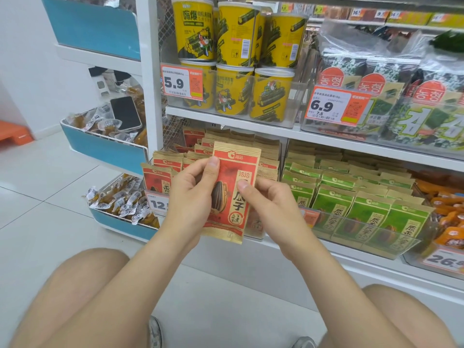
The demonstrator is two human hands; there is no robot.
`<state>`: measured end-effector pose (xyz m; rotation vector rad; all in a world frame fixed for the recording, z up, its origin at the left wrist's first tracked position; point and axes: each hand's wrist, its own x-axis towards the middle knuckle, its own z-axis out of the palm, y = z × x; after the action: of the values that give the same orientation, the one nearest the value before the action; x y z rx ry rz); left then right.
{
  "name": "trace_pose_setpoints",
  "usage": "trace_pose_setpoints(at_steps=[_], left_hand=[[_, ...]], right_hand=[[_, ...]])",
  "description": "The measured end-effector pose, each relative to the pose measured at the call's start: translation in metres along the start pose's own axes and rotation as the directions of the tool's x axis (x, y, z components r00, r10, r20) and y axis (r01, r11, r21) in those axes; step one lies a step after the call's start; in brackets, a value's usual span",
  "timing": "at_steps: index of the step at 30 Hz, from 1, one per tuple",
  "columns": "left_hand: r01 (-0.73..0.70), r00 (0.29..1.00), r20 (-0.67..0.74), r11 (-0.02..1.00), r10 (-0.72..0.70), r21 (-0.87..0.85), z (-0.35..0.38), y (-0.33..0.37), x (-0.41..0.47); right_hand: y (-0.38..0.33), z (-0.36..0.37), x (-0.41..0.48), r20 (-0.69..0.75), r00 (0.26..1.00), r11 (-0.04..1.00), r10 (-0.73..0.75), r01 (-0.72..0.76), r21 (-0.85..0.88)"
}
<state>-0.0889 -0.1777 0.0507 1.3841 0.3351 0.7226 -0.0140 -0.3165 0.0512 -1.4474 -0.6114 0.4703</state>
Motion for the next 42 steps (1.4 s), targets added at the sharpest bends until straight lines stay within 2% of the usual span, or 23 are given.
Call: trace_pose_setpoints(at_steps=[3,6,8,10,13,16,18,20,22,30,34,37,39,42], left_hand=[[0.019,0.998,0.058,1.0,-0.018,-0.016,-0.004,0.002,0.003],[0.056,0.976,0.202,0.993,-0.076,0.107,-0.008,0.006,0.002],[0.109,0.947,0.28,0.978,-0.157,0.179,-0.011,0.01,0.001],[0.142,0.925,0.323,0.972,-0.198,0.188,-0.014,0.012,0.001],[0.161,0.952,0.243,0.981,-0.184,0.11,-0.016,0.011,0.003],[0.17,0.977,0.123,0.985,-0.173,0.036,-0.017,0.008,0.007],[0.182,0.977,0.11,0.983,-0.181,-0.005,-0.019,0.008,0.008],[0.198,0.975,0.115,0.979,-0.192,-0.046,-0.021,0.008,0.009],[0.223,0.97,0.116,0.973,-0.214,-0.063,-0.022,0.007,0.01],[0.262,0.957,0.148,0.962,-0.249,-0.079,-0.023,0.006,0.012],[0.237,0.948,0.219,0.971,-0.231,-0.002,-0.025,0.003,0.012],[0.216,0.943,0.261,0.976,-0.206,-0.01,-0.024,0.003,0.012],[0.163,0.962,0.221,0.987,-0.161,0.011,-0.022,0.004,0.012],[-0.016,0.994,0.113,0.98,-0.007,0.2,-0.017,0.007,0.014]], right_hand=[[-0.001,-0.001,0.001,-0.045,0.997,0.998,-0.068,0.068,-0.007],[-0.003,-0.008,0.006,-0.227,0.966,0.991,-0.123,0.132,0.025],[-0.003,-0.013,0.007,-0.324,0.94,0.993,-0.106,0.116,0.012],[-0.002,-0.014,0.007,-0.359,0.93,0.996,-0.083,0.09,0.005],[-0.001,-0.013,0.007,-0.306,0.951,0.998,-0.051,0.04,-0.044],[0.0,-0.017,0.008,-0.14,0.99,0.985,-0.015,-0.009,-0.17],[0.0,-0.02,0.008,-0.048,0.999,0.993,0.01,-0.015,-0.115],[-0.002,-0.022,0.008,0.033,0.999,1.0,0.019,-0.02,0.013],[-0.003,-0.023,0.008,0.069,0.997,0.995,0.02,-0.026,0.093],[-0.004,-0.02,0.008,0.034,0.999,0.997,0.009,-0.012,0.078],[-0.002,-0.02,0.009,-0.003,1.0,0.996,-0.014,0.014,-0.09],[-0.001,-0.02,0.008,-0.036,0.996,0.977,-0.079,0.07,-0.203],[-0.001,-0.019,0.007,-0.053,0.994,0.972,-0.098,0.084,-0.218],[-0.004,-0.012,0.007,-0.05,0.997,0.989,-0.06,0.053,-0.136]])
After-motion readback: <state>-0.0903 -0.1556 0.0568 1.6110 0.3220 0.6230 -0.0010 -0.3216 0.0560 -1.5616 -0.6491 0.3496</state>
